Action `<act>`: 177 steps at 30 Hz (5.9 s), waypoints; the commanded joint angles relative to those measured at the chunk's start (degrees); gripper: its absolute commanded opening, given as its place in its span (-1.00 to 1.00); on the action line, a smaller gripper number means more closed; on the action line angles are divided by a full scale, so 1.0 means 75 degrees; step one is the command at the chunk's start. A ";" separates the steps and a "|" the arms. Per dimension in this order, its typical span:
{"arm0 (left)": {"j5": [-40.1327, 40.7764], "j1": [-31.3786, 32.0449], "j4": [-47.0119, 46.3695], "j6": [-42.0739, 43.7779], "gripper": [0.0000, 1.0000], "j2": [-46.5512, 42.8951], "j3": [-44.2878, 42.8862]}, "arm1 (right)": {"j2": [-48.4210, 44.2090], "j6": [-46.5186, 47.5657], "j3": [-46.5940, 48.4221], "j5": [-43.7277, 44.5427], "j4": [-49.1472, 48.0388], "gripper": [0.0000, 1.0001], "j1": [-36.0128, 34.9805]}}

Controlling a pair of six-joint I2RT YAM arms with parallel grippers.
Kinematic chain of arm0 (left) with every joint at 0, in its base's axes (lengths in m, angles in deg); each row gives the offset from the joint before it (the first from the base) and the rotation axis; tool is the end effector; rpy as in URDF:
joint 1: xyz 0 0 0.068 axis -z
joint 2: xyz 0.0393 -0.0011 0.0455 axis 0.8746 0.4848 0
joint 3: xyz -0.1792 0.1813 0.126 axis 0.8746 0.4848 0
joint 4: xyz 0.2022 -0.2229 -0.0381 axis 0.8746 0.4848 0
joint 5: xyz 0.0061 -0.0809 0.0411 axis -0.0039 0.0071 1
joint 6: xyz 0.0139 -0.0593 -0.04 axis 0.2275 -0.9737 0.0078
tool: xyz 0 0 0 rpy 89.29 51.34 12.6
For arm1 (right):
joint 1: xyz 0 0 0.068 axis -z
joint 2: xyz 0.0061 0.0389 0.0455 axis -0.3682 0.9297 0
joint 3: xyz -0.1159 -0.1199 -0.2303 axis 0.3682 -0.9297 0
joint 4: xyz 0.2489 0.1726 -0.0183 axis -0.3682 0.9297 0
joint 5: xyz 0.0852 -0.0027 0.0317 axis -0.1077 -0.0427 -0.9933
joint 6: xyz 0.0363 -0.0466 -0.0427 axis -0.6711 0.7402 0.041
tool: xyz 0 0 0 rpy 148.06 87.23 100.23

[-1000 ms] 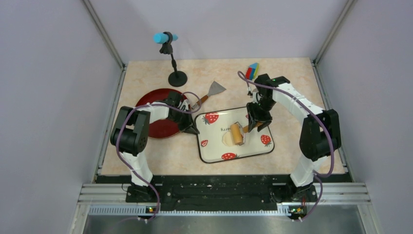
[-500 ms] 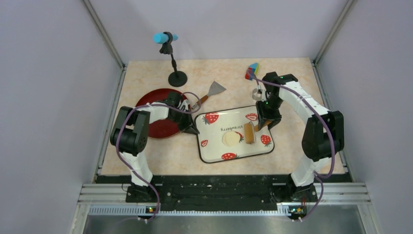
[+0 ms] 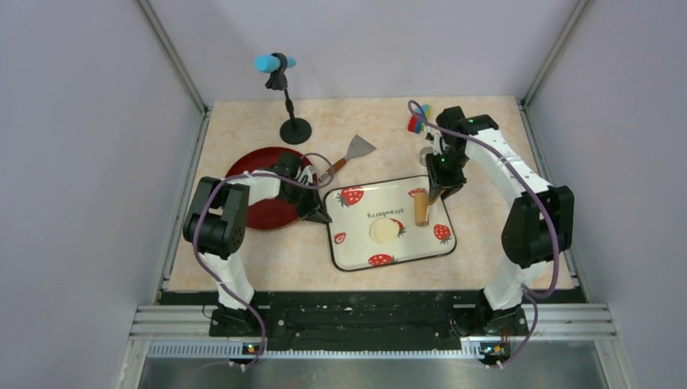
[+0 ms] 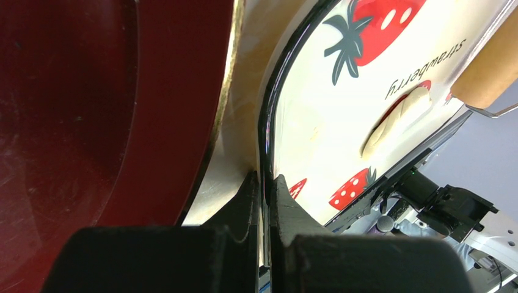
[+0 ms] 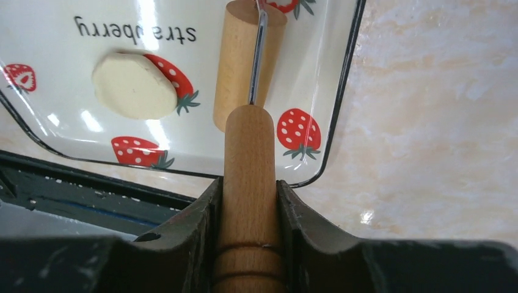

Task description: Roll out the dumpling wrappers from the dough

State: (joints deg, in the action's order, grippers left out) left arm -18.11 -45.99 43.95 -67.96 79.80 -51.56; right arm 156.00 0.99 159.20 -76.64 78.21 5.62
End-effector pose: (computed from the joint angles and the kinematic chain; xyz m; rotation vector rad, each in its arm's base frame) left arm 0.3579 -0.1311 0.0872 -0.2233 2.9033 -0.9990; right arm 0.3633 0.1122 0.2512 -0.2582 3.0044 0.2334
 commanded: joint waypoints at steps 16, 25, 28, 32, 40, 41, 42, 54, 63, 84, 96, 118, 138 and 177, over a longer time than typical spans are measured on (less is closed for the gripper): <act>0.2465 -0.0067 0.0048 0.0713 -1.00 0.0660 0.0554 | -0.0325 -0.0279 0.1156 -0.1843 -0.0624 -1.00 -0.1270; 0.2463 -0.0067 0.0045 0.0713 -1.00 0.0664 0.0548 | -0.0170 -0.0243 0.0672 -0.1576 -0.0668 -1.00 -0.1715; 0.2456 -0.0067 0.0046 0.0713 -1.00 0.0661 0.0554 | -0.0140 -0.0201 0.0386 -0.1559 -0.0684 -1.00 -0.1740; 0.2458 -0.0067 0.0045 0.0713 -1.00 0.0675 0.0548 | -0.0168 -0.0180 -0.0013 -0.1574 -0.0789 -1.00 -0.1766; 0.2459 -0.0067 0.0023 0.0725 -1.00 0.0662 0.0566 | -0.0061 -0.0184 -0.0552 -0.1371 -0.1228 -1.00 -0.1991; 0.2463 -0.0067 0.0022 0.0725 -1.00 0.0655 0.0566 | -0.0044 -0.0199 -0.0649 -0.1354 -0.1317 -1.00 -0.2005; 0.2467 -0.0067 0.0027 0.0725 -1.00 0.0659 0.0566 | -0.0020 -0.0204 -0.0730 -0.1296 -0.1367 -1.00 -0.2020; 0.2477 -0.0066 0.0021 0.0714 -1.00 0.0641 0.0578 | 0.0254 -0.0304 -0.1772 0.0134 -0.1179 -1.00 -0.2040; 0.2477 -0.0067 0.0023 0.0713 -1.00 0.0628 0.0589 | 0.0580 -0.0120 -0.2329 0.0652 -0.1321 -1.00 -0.2054; 0.2488 -0.0067 0.0036 0.0713 -1.00 0.0627 0.0577 | 0.1015 0.0009 -0.2766 0.0327 -0.1818 -1.00 -0.2259; 0.2517 -0.0067 0.0028 0.0700 -1.00 0.0604 0.0591 | 0.1354 0.0085 -0.2685 0.0255 -0.1968 -1.00 -0.2274; 0.2501 -0.0067 0.0023 0.0701 -1.00 0.0607 0.0595 | 0.1057 0.0027 -0.1103 -0.1189 -0.2059 -1.00 -0.2277; 0.2512 -0.0067 0.0022 0.0707 -1.00 0.0583 0.0604 | 0.1441 0.0536 -0.0564 -0.1577 -0.2009 -1.00 -0.2687; 0.2488 -0.0070 0.0011 0.0716 -1.00 0.0615 0.0601 | -0.1250 0.0095 -0.1224 -0.0945 -0.2463 -1.00 -0.1795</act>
State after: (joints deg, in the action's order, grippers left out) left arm -18.87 -46.30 43.16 -68.03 79.77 -51.03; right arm 146.47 1.17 149.84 -79.63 60.94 -7.78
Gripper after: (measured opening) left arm 0.044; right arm 0.318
